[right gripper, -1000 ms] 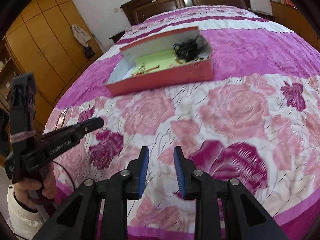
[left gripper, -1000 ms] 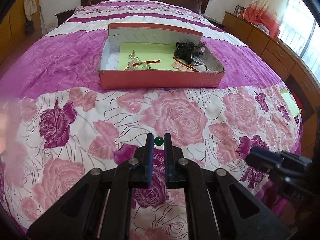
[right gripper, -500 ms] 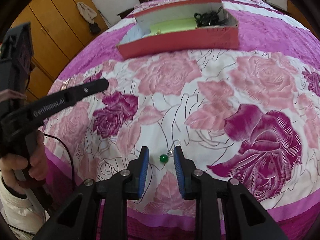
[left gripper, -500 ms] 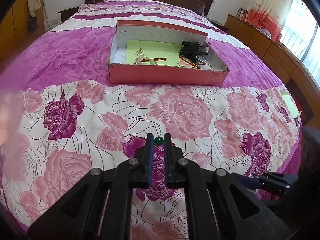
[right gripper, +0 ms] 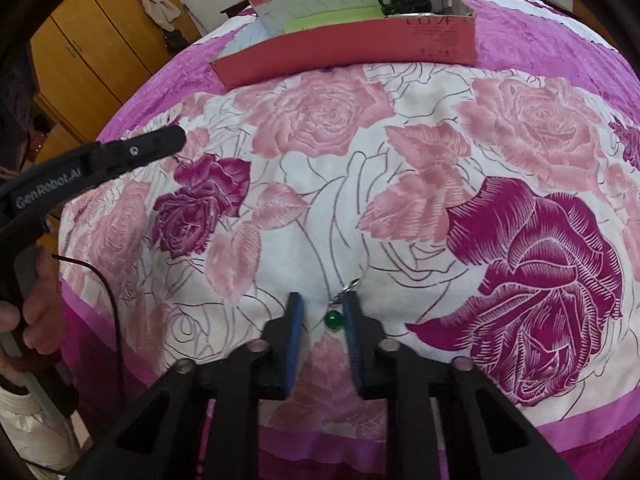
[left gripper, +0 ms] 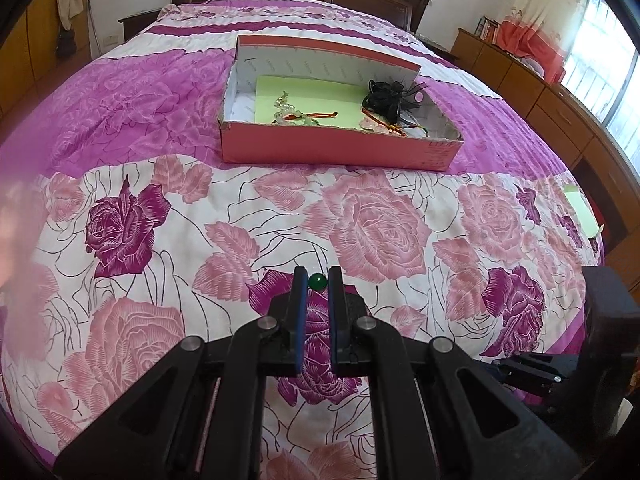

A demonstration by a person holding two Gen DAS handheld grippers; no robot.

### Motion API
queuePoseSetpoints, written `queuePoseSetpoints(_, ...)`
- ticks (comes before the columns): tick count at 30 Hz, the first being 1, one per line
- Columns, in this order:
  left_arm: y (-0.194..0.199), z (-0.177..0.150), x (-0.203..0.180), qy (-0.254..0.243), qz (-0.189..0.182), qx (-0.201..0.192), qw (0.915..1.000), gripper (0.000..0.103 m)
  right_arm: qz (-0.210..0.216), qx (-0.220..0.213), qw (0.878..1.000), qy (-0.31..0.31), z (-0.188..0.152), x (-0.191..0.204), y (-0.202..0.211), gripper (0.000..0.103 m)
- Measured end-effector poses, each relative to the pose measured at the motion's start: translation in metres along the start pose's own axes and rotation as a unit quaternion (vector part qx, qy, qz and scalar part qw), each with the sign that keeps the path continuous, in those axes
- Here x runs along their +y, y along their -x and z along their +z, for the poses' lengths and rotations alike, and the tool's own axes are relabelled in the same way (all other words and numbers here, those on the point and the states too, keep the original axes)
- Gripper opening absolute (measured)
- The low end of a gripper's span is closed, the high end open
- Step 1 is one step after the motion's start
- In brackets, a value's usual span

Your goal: Organize jewelry

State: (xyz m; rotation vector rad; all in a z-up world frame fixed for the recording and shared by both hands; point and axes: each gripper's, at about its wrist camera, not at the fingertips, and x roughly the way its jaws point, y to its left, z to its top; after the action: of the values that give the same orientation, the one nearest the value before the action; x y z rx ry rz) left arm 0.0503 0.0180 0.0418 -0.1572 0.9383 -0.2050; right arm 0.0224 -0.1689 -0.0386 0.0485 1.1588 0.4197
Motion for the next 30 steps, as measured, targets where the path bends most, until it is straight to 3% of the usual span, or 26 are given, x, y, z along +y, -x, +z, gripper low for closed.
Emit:
queuePoseSetpoints(1, -0.001, 0.000, 0.000, 0.000, 0.000, 0.000, 1.0000, 0.001, -0.002, -0.001, 1.000, 0.001, 0.000, 0.000, 0.000, 0.012)
queuePoseSetpoints(10, 0.001, 0.001, -0.003, -0.004, 0.001, -0.002, 1.0000, 0.001, 0.029, -0.018, 0.999, -0.006, 0.000, -0.008, 0.013, 0.011)
queuePoseSetpoints(30, 0.020, 0.026, -0.017, -0.011, -0.010, -0.049, 0.9987, 0.001, 0.085, -0.143, 0.986, -0.011, 0.039, -0.016, 0.069, 0.011)
